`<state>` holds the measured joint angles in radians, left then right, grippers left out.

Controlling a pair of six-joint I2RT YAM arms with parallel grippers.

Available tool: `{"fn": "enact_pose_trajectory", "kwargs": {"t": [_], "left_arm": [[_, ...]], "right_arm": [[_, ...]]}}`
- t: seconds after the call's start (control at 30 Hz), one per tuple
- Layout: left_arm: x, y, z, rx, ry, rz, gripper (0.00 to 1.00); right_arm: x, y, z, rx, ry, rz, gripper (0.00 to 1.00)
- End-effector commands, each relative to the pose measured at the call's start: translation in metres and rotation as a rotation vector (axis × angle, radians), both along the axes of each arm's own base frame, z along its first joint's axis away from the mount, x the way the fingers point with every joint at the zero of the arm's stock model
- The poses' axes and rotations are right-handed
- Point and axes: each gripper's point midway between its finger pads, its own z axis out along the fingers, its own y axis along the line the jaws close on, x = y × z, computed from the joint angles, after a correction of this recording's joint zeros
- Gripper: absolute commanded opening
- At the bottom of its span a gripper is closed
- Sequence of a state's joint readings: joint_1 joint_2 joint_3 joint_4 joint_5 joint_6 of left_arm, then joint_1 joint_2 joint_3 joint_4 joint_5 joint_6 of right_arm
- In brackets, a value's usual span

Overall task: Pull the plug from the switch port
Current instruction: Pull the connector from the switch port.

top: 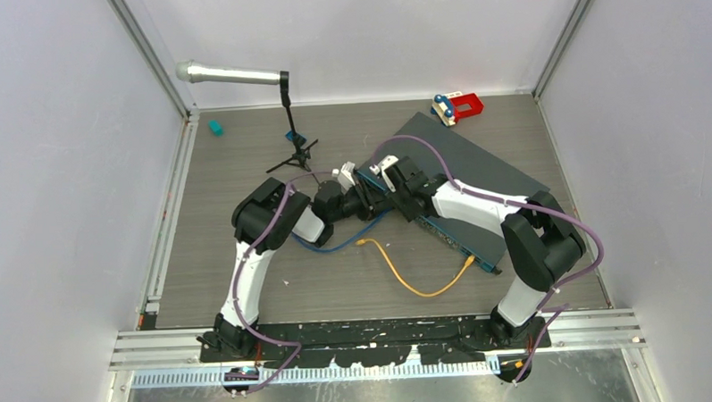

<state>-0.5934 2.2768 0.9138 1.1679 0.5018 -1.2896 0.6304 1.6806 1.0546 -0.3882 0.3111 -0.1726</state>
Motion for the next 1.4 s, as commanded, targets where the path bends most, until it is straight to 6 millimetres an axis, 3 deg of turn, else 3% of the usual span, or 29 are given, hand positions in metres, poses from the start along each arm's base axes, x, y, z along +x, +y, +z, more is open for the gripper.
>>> {"fn": "enact_pose_trajectory", "kwargs": {"t": [0.0, 0.07, 0.2, 0.33, 0.53, 0.87, 1.2, 1.37], "left_arm": [[-0.045, 0.046, -0.12, 0.351, 0.191, -0.039, 0.5], [-0.044, 0.049, -0.122, 0.367, 0.186, -0.036, 0.6], [-0.044, 0.056, -0.123, 0.418, 0.182, -0.015, 0.61], [-0.043, 0.066, -0.117, 0.479, 0.163, 0.01, 0.58], [-0.043, 0.086, -0.114, 0.586, 0.155, 0.06, 0.46], [-0.041, 0.06, -0.123, 0.566, 0.179, -0.01, 0.51], [-0.05, 0.06, -0.133, 0.654, 0.241, -0.044, 0.49], [-0.056, 0.046, -0.126, 0.548, 0.271, -0.045, 0.48]], "right_arm": [[0.015, -0.009, -0.005, -0.003, -0.04, -0.056, 0.45], [0.014, -0.008, -0.004, 0.005, -0.036, -0.051, 0.45], [0.014, -0.008, -0.003, 0.012, -0.03, -0.049, 0.45], [0.013, -0.008, -0.003, 0.016, -0.025, -0.044, 0.45], [0.014, -0.01, -0.001, 0.024, -0.024, -0.048, 0.45], [0.013, -0.011, 0.002, 0.045, -0.017, -0.047, 0.45], [0.014, -0.009, 0.006, 0.062, -0.019, -0.039, 0.46], [0.014, -0.01, 0.008, 0.072, -0.02, -0.042, 0.46]]}}
